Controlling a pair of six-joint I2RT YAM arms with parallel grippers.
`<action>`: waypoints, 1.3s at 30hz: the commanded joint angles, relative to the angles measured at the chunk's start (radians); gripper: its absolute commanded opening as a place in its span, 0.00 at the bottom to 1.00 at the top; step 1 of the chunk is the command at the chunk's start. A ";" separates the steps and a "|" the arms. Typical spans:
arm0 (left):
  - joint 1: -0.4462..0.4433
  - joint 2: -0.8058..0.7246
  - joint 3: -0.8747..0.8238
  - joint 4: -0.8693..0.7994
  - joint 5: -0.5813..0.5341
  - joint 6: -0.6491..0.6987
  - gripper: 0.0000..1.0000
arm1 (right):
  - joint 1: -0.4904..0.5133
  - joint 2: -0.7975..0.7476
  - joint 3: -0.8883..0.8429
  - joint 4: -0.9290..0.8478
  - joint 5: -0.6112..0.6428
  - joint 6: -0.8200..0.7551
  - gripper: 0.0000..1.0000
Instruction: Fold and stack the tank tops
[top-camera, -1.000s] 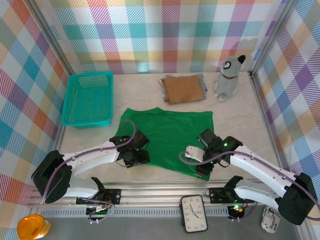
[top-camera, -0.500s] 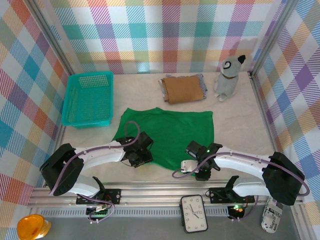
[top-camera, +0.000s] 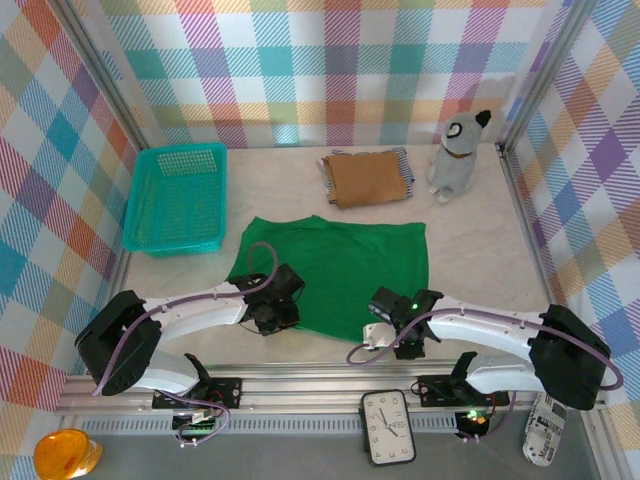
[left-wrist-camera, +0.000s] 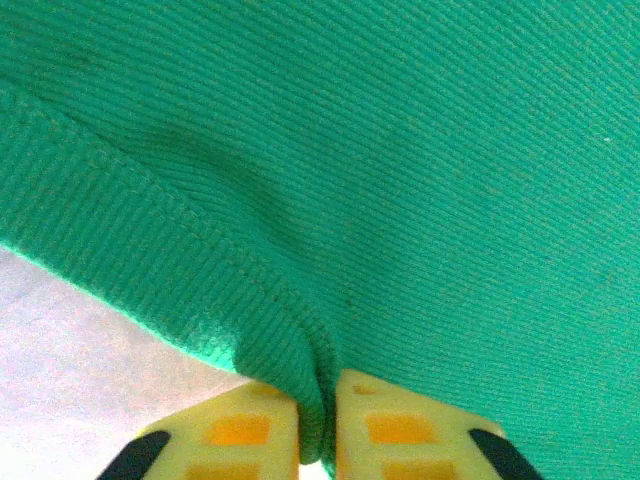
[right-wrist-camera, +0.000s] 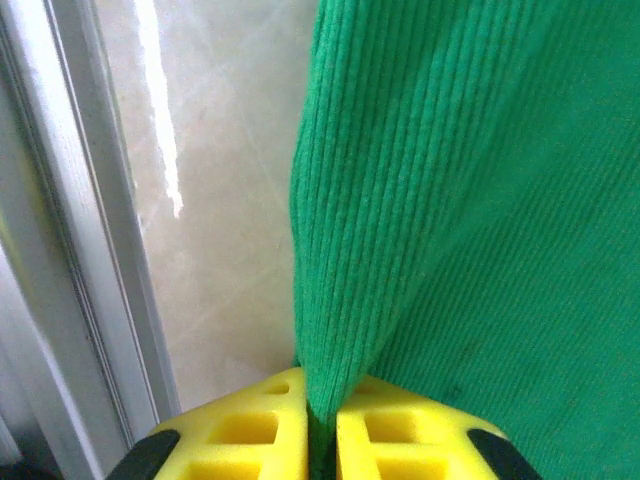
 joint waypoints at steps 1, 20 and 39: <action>-0.010 -0.041 0.004 -0.052 -0.017 0.011 0.10 | 0.016 -0.035 -0.013 -0.079 0.018 0.000 0.11; 0.052 0.058 0.200 -0.195 0.051 0.209 0.01 | -0.143 -0.108 0.086 -0.126 -0.060 -0.061 0.00; 0.179 0.313 0.432 -0.286 0.173 0.470 0.02 | -0.379 0.014 0.122 0.043 -0.064 -0.170 0.01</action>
